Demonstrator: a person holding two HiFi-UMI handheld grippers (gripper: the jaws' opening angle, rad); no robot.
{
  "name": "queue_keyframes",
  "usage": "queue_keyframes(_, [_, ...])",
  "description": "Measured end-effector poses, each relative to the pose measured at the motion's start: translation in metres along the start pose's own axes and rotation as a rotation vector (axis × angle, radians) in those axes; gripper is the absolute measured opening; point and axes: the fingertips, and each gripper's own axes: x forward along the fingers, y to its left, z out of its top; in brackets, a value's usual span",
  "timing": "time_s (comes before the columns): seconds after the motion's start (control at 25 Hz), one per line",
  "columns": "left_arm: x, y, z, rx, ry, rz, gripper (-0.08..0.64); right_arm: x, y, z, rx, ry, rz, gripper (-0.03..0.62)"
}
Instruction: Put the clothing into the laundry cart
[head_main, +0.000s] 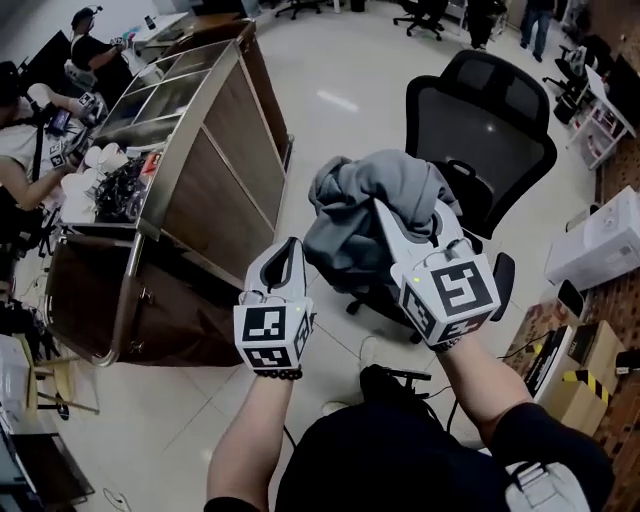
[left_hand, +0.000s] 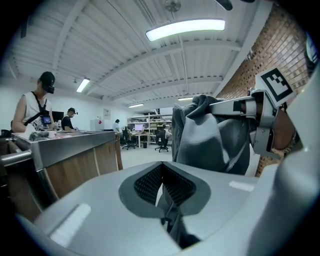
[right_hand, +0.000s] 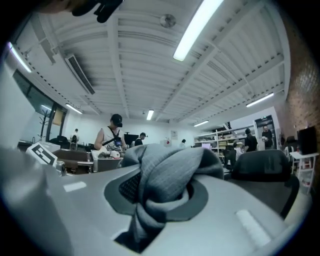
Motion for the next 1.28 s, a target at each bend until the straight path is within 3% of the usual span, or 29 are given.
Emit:
queue_keyframes(0.28, [-0.115,0.028,0.03,0.013,-0.022,0.157,0.003,-0.025,0.1,0.066,-0.003,-0.078,0.166,0.089])
queue_keyframes(0.72, [-0.286,0.093,0.057,0.027,-0.056,0.396,0.003,-0.034,0.269,0.105,0.013,-0.116,0.411,0.088])
queue_keyframes(0.96, [-0.387,0.107,0.111,0.031,-0.067,0.494,0.003,-0.05,0.357,0.176,0.012,-0.135,0.512,0.089])
queue_keyframes(1.28, [-0.451,0.129,0.099,0.041,-0.099,0.6,0.003,-0.04,0.431,0.178,-0.005,-0.146,0.619,0.089])
